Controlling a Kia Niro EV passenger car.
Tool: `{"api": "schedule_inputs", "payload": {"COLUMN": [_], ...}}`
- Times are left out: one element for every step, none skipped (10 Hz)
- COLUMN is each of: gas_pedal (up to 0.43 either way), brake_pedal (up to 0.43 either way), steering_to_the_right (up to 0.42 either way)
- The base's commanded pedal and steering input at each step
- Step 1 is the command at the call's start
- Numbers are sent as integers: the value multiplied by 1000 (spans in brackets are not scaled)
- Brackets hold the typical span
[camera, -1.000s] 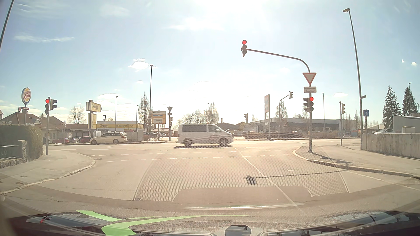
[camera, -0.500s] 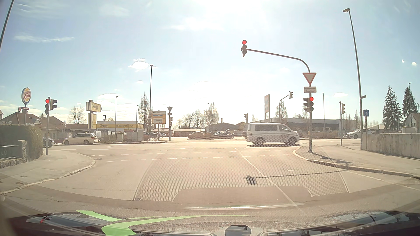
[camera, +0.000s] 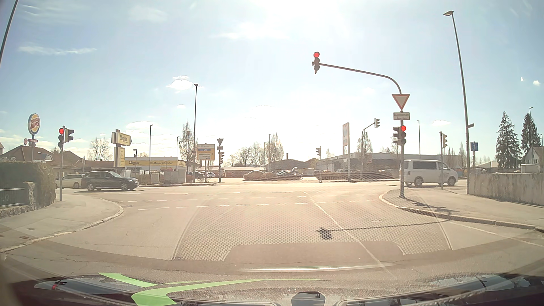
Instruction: Follow the waypoints while adhering to traffic rules and regulations
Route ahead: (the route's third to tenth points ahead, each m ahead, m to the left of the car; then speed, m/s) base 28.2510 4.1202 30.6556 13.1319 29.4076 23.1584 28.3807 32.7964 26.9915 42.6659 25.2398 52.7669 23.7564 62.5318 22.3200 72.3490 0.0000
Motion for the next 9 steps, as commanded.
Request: {"api": "schedule_inputs", "payload": {"gas_pedal": [0, 0, 0, 0, 0, 0, 0, 0, 0], "brake_pedal": [335, 335, 335, 335, 335, 335, 335, 341, 335], "steering_to_the_right": [-1, 0, 0, 0, 0, 0, 0, 0, 0]}}
